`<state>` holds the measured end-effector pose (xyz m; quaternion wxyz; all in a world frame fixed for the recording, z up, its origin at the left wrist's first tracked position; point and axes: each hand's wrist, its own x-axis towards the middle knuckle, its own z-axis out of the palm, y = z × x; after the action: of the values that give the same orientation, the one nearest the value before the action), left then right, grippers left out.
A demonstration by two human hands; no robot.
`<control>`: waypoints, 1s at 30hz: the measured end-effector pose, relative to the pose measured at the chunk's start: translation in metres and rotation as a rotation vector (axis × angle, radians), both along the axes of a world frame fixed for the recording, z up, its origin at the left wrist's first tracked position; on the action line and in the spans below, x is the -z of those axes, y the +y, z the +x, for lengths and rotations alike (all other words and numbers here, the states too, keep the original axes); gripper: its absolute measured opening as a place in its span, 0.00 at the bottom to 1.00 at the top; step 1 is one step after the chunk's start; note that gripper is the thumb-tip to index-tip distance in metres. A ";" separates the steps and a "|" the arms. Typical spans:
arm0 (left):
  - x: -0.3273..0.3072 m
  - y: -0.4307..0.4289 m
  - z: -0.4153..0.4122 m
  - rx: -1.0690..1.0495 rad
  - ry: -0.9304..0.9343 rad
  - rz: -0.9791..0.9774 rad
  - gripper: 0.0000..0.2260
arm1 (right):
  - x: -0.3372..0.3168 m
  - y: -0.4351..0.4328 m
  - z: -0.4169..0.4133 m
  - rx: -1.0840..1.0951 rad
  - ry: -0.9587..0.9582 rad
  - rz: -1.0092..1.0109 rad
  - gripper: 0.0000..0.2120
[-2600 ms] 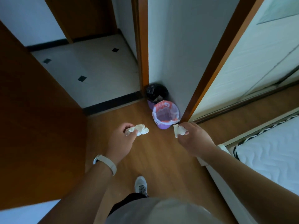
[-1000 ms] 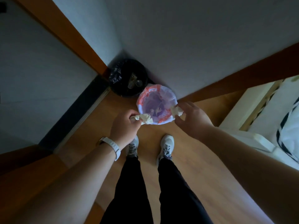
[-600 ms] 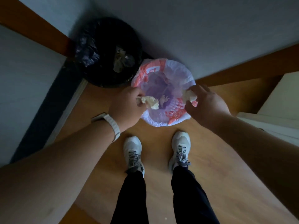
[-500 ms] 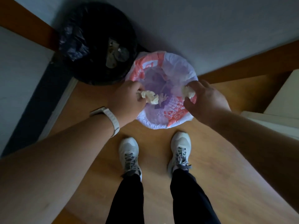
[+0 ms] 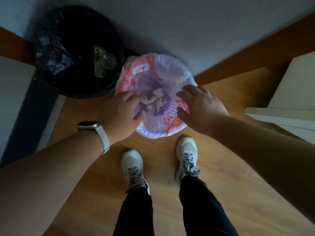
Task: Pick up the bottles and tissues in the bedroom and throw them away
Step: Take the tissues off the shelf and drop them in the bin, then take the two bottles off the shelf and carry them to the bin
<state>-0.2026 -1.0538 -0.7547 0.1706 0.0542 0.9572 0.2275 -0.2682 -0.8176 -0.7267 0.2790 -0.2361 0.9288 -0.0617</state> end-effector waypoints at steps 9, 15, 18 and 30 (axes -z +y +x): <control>-0.182 -0.005 0.016 0.056 0.026 -0.084 0.23 | -0.167 -0.013 0.029 0.009 0.109 -0.028 0.20; -0.323 -0.005 0.026 0.120 0.172 -0.030 0.23 | -0.306 -0.014 0.063 0.056 0.221 -0.001 0.22; -0.385 -0.002 0.023 0.166 0.210 -0.037 0.24 | -0.377 -0.010 0.078 0.098 0.199 0.034 0.23; -0.544 0.079 0.013 0.426 0.421 0.016 0.24 | -0.556 0.074 0.132 0.415 0.455 0.112 0.26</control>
<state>-0.1895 -0.9748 -0.2106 0.0121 0.3013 0.9367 0.1781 -0.1367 -0.7439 -0.1710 0.0582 -0.0335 0.9977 -0.0119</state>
